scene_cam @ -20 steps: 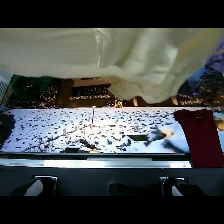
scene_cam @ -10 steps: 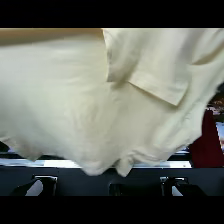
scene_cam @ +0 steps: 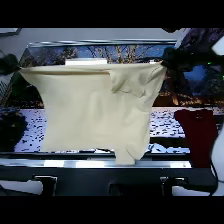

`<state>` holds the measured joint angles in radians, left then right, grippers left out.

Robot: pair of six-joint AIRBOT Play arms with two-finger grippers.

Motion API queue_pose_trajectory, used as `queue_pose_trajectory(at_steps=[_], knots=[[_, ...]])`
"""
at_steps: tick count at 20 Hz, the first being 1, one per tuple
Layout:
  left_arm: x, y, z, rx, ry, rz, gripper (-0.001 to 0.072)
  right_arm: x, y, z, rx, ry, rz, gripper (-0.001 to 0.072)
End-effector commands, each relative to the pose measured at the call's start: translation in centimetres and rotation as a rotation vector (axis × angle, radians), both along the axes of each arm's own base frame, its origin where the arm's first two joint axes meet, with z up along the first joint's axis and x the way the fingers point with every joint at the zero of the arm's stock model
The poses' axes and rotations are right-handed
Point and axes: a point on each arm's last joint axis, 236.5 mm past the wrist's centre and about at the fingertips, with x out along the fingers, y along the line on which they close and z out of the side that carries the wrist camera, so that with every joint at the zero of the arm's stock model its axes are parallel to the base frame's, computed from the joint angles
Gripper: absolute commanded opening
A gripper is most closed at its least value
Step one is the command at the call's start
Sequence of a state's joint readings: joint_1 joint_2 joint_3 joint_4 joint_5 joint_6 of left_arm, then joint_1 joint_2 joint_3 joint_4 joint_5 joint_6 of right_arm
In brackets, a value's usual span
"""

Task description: Fold the clothes and pants, and hang the long-sleeved shirts on hangers.

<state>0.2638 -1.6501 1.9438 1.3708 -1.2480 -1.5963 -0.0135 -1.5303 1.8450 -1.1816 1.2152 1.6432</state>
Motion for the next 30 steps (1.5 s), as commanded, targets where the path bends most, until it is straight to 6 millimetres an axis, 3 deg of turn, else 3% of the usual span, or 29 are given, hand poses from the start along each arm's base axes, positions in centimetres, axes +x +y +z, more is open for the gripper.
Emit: queue_pose_trajectory(at_steps=[1, 4, 7, 10, 14, 17, 21, 26, 30], knots=[[4.5, 0.8, -9.7, -0.022, 0.065, 0.017, 0.0019, 5.0, -0.4, -7.6, 0.025, 0.048, -0.054, 0.0023], [6.3, 1.4, -12.8, -0.020, 0.052, 0.033, 0.0019, 6.8, -0.5, -12.4, 0.033, 0.096, -0.074, 0.0023], [6.2, 1.4, -14.9, -0.028, 0.087, 0.033, 0.0020, 6.9, -0.5, -15.8, 0.031, 0.154, -0.075, 0.0023], [4.5, 0.8, -17.2, -0.052, 0.189, 0.017, 0.0020, 6.2, -0.3, -17.9, 0.016, 0.216, -0.058, 0.0023], [0.9, -0.4, -19.4, -0.095, 0.363, -0.011, 0.0020, 3.4, 0.0, -20.7, -0.163, 0.332, -0.002, 0.0023], [-2.0, -1.2, -20.0, -0.144, 0.496, 0.010, 0.0020, 1.3, -1.7, -21.9, -0.279, 0.432, -0.063, 0.0023], [-4.7, -2.2, -20.3, -0.175, 0.614, 0.001, 0.0020, 0.3, -2.0, -22.1, -0.290, 0.477, -0.068, 0.0023], [-5.9, -3.7, -22.0, -0.185, 0.699, -0.031, 0.0021, -0.2, -2.1, -22.7, -0.291, 0.508, -0.068, 0.0024], [-6.4, -4.6, -23.7, -0.183, 0.751, -0.043, 0.0020, -1.4, -1.6, -24.5, -0.277, 0.581, -0.052, 0.0024]])
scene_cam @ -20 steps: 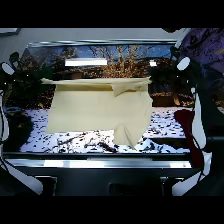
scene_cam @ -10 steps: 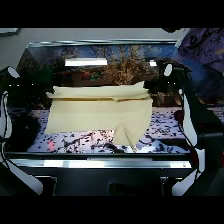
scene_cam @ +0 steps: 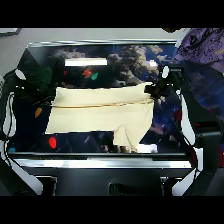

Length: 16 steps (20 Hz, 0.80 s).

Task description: Fold the clothes and pants, and hang the long-sleeved shirts on hangers.

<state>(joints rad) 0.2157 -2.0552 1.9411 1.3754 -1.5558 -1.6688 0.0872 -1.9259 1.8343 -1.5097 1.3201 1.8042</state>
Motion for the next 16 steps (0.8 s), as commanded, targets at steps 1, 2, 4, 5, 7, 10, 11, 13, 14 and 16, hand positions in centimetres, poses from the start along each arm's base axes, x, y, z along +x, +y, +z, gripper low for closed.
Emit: queue_pose_trajectory(at_steps=[1, 2, 4, 5, 7, 10, 11, 13, 14, 16], knots=[[-0.8, -0.7, -1.3, -0.005, 0.056, -0.011, 0.0021, -1.0, 0.5, -1.4, 0.020, 0.062, -0.002, 0.0024], [-0.9, -0.7, -1.6, -0.006, 0.062, -0.011, 0.0020, -1.1, 0.7, -1.6, 0.027, 0.067, -0.002, 0.0024], [-0.9, -0.7, -1.8, -0.007, 0.065, -0.010, 0.0035, -1.1, 1.0, -1.7, 0.038, 0.072, -0.004, 0.0025], [-0.9, -0.6, -1.9, -0.002, 0.064, -0.010, 0.0108, -1.2, 1.1, -1.6, 0.046, 0.074, -0.003, 0.0037], [-1.0, 0.1, -1.8, 0.027, 0.070, 0.005, 0.0368, -1.6, 1.8, -1.5, 0.071, 0.091, 0.008, 0.0099], [-1.3, 2.8, 0.2, 0.128, 0.065, -0.008, 0.0688, -2.7, 1.8, 0.1, 0.080, 0.111, 0.021, 0.0405], [-1.2, 3.9, 1.5, 0.146, 0.044, 0.020, 0.0688, -2.9, 1.5, 1.3, 0.076, 0.097, 0.042, 0.0414], [-1.4, 6.2, 4.3, 0.148, -0.010, 0.083, 0.0688, -3.1, -0.2, 4.9, 0.043, 0.039, 0.084, 0.0415], [-1.8, 7.4, 5.8, 0.137, -0.036, 0.121, 0.0688, -3.5, -1.5, 6.9, 0.031, 0.011, 0.103, 0.0415], [-2.8, 9.5, 8.3, 0.091, -0.083, 0.198, 0.0685, -4.8, -4.5, 9.5, 0.052, -0.016, 0.067, 0.0414]])
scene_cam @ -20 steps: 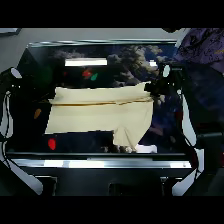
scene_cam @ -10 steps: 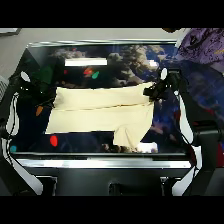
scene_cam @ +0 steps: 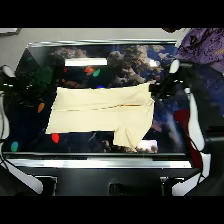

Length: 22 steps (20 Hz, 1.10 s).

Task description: Fold the clothes and pants, and hang the long-sleeved shirts on hangers.

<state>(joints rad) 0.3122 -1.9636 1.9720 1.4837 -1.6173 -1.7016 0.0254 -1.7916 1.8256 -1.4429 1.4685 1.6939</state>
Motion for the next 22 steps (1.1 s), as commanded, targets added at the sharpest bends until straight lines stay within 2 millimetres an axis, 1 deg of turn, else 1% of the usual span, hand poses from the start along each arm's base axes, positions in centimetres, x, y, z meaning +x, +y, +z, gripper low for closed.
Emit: queue_pose_trajectory(at_steps=[1, 2, 3, 4, 5, 7, 8, 10, 12, 13, 14, 17, 20, 21, 22], knots=[[-2.0, 3.5, 4.3, -0.054, -0.082, 0.118, 0.0684, -2.9, -4.0, 3.8, 0.049, -0.029, -0.032, 0.0414], [-3.1, 4.3, 4.8, -0.081, -0.092, 0.158, 0.0683, -4.5, -4.5, 3.4, 0.110, -0.012, -0.075, 0.0414], [-4.5, 4.9, 5.1, -0.116, -0.099, 0.202, 0.0683, -6.5, -4.1, 2.3, 0.201, 0.011, -0.114, 0.0414], [-5.8, 5.2, 5.1, -0.149, -0.106, 0.234, 0.0682, -8.8, -3.1, 0.8, 0.291, 0.041, -0.148, 0.0414], [-7.1, 5.3, 5.0, -0.177, -0.109, 0.271, 0.0682, -11.4, -1.7, -0.9, 0.360, 0.080, -0.176, 0.0414], [-9.7, 5.2, 4.5, -0.221, -0.117, 0.334, 0.0681, -15.7, 1.6, -3.7, 0.468, 0.131, -0.211, 0.0414], [-10.7, 4.8, 4.2, -0.237, -0.121, 0.362, 0.0681, -17.4, 3.3, -4.9, 0.531, 0.149, -0.236, 0.0414], [-12.3, 4.2, 3.5, -0.248, -0.117, 0.379, 0.0681, -19.8, 5.8, -6.7, 0.610, 0.163, -0.273, 0.0414], [-13.1, 3.4, 2.9, -0.260, -0.097, 0.381, 0.0681, -21.3, 7.3, -8.3, 0.626, 0.182, -0.284, 0.0414], [-13.2, 3.0, 2.7, -0.263, -0.088, 0.377, 0.0681, -21.7, 7.8, -8.9, 0.614, 0.185, -0.276, 0.0414], [-13.2, 2.8, 2.6, -0.266, -0.084, 0.371, 0.0680, -21.9, 8.4, -9.3, 0.596, 0.178, -0.258, 0.0414], [-12.5, 2.1, 2.6, -0.257, -0.094, 0.334, 0.0681, -21.1, 9.7, -10.0, 0.555, 0.138, -0.247, 0.0413], [-11.4, 1.4, 2.5, -0.243, -0.118, 0.307, 0.0681, -21.6, 11.0, -11.1, 0.539, 0.173, -0.248, 0.0408], [-11.1, 1.1, 2.4, -0.238, -0.126, 0.299, 0.0681, -22.0, 11.3, -11.4, 0.535, 0.189, -0.242, 0.0350], [-10.9, 1.0, 2.2, -0.234, -0.132, 0.297, 0.0681, -22.0, 11.4, -11.6, 0.532, 0.192, -0.241, 0.0265]])
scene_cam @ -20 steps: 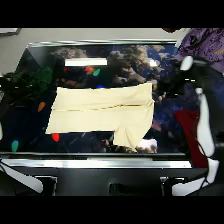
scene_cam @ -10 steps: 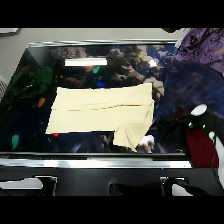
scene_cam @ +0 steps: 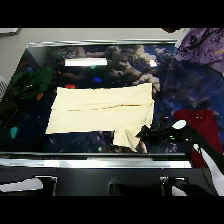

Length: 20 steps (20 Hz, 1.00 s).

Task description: Fold the clothes and pants, and hang the long-sleeved shirts on hangers.

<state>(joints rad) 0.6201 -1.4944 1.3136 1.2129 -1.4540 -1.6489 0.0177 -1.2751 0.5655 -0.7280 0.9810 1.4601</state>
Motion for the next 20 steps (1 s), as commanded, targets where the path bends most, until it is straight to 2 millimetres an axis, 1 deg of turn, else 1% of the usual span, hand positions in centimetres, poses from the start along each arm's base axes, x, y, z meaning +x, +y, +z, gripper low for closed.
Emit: queue_pose_trajectory(at_steps=[1, 2, 4, 5, 7, 9, 11, 12, 15, 20], knots=[[0.9, -0.7, -0.6, 0.021, -0.026, -0.021, 0.0681, 0.0, 0.6, -1.2, -0.027, 0.003, -0.005, 0.0161], [0.7, -0.9, -1.1, 0.024, -0.035, -0.054, 0.0681, 0.3, 0.5, -1.1, -0.022, -0.001, -0.018, 0.0025], [-0.1, -1.6, -2.4, 0.014, -0.065, -0.108, 0.0679, 0.8, 0.6, -0.5, -0.014, -0.023, -0.035, 0.0024], [-0.5, -2.4, -3.0, -0.019, -0.095, -0.107, 0.0663, 1.1, 0.8, 0.0, -0.007, -0.040, -0.041, 0.0024], [-1.4, -4.6, -4.3, -0.123, -0.158, -0.110, 0.0660, 1.5, 0.8, 1.2, -0.001, -0.075, -0.047, 0.0024], [-2.8, -6.2, -5.8, -0.197, -0.154, -0.102, 0.0660, 1.7, 0.8, 2.3, 0.005, -0.098, -0.062, 0.0024], [-3.8, -7.4, -6.9, -0.229, -0.142, -0.117, 0.0660, 1.9, 0.9, 3.0, 0.008, -0.118, -0.069, 0.0024], [-4.0, -7.8, -7.0, -0.240, -0.146, -0.125, 0.0660, 2.0, 0.9, 3.2, 0.009, -0.127, -0.069, 0.0024], [-4.0, -7.8, -7.4, -0.239, -0.147, -0.113, 0.0660, 2.1, 0.9, 3.7, 0.010, -0.143, -0.070, 0.0024], [-3.1, -7.8, -7.6, -0.213, -0.169, -0.110, 0.0660, 2.1, 0.9, 3.7, 0.011, -0.142, -0.069, 0.0024]])
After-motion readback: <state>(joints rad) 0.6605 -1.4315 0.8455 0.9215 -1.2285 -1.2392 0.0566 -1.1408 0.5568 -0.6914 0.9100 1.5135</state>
